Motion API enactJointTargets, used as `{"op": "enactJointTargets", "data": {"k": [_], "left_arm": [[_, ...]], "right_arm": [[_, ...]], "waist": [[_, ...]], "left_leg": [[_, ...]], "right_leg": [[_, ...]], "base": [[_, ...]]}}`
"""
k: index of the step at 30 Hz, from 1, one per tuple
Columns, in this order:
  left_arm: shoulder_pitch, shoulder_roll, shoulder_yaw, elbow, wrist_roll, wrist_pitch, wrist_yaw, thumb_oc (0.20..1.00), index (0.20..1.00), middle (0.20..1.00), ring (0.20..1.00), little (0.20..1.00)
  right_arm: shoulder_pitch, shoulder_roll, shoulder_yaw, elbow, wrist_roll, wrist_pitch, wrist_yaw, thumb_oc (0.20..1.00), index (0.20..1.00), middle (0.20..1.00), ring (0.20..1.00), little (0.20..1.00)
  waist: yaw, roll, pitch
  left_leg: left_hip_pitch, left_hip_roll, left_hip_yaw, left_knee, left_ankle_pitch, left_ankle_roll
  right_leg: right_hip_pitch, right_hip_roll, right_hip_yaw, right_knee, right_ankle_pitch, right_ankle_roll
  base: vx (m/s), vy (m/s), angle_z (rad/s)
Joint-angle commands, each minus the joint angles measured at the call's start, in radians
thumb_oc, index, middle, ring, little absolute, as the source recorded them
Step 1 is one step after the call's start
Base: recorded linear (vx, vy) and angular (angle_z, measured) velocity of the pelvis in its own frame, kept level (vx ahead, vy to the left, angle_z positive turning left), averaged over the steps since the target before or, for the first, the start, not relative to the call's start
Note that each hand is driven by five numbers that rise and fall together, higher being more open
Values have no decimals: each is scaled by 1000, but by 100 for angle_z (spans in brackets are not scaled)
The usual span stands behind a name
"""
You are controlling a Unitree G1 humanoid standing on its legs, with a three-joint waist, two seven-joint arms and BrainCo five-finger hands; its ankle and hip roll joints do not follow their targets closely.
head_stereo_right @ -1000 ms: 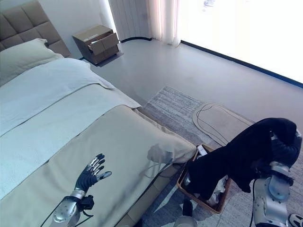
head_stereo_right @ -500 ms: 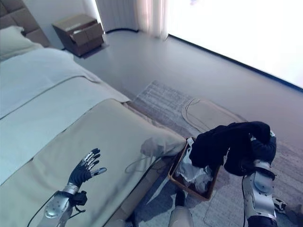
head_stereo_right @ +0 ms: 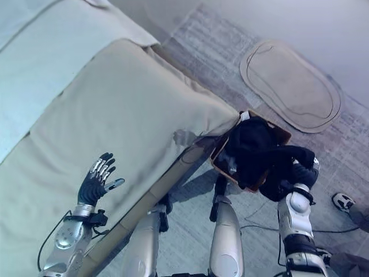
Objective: Pick up clothes into the bucket
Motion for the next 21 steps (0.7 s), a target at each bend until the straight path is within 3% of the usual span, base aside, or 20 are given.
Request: {"op": "enactJointTargets", "data": {"k": [1,2,5,11,21], "left_arm": [[14,43,-20,-81,-31,-69,21,1000,1000,1000,1000,1000],[15,52,-33,-87,-29,-70,25,1000,1000,1000,1000,1000],[6,67,-66,-90,-25,-71,41,1000,1000,1000,1000,1000],[6,96,-124,-142,-36,-81,61,1000,1000,1000,1000,1000],[-44,103,-193,-144,-57,-86,57,1000,1000,1000,1000,1000]], "right_arm": [[-58,-101,22,40,14,-56,-45,200,200,200,200,200],[-85,-115,33,62,5,-52,-57,200,200,200,200,200],[-168,-151,67,132,4,-49,-83,200,200,200,200,200],[-341,-243,135,329,-12,-16,-122,200,200,200,200,200],[-430,-281,217,617,-65,70,-99,200,200,200,200,200]], "waist": [[12,12,-51],[17,20,-50],[23,33,-49],[39,55,-46],[56,86,-46]], "left_leg": [[-96,1,-35,207,-116,22],[-107,3,-43,226,-147,14],[-177,4,-41,281,-166,15],[-258,-1,-32,315,-174,19],[-296,-23,-31,317,-172,27]], "right_leg": [[-15,-59,64,103,-26,35],[-29,-56,73,132,-57,43],[-108,-52,97,188,-75,35],[-201,-53,123,225,-80,29],[-248,-56,138,242,-91,23]], "base": [[11,-20,12],[19,-14,18],[-8,17,12],[-20,19,-6],[4,6,4]]}}
